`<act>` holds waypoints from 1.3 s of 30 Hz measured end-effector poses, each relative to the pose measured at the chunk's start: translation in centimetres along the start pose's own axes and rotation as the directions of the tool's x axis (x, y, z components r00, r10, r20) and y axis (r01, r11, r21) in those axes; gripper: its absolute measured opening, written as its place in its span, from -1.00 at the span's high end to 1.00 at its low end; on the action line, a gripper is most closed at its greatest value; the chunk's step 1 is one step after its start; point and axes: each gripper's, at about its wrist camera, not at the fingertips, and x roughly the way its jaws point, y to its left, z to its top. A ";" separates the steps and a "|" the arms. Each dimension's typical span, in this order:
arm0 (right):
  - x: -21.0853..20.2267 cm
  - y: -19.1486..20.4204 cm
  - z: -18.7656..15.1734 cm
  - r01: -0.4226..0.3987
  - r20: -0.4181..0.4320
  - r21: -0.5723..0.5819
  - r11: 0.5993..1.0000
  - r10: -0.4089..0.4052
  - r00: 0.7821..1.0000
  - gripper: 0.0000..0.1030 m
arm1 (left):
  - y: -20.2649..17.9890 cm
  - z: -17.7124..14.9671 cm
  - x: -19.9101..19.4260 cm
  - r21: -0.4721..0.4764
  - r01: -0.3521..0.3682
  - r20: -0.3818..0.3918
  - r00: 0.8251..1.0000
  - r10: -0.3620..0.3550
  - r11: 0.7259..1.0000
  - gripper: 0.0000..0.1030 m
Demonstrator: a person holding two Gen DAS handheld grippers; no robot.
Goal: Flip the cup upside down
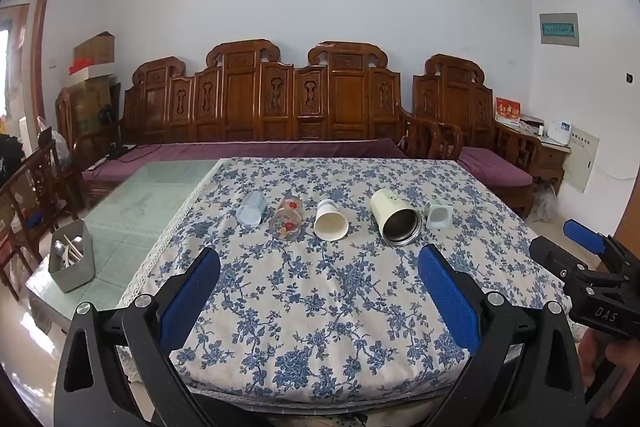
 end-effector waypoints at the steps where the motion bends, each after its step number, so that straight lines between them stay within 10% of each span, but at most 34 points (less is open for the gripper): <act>1: 0.0 -0.1 0.0 -0.001 0.001 0.001 1.000 0.001 1.000 -0.97 | 0.0 0.0 0.0 0.000 0.001 0.000 1.000 -0.001 1.000 -0.85; 39: -0.5 0.5 0.3 -0.011 0.011 0.001 1.000 0.011 1.000 -0.97 | -0.1 0.2 -0.6 0.007 -0.002 0.016 1.000 0.002 1.000 -0.85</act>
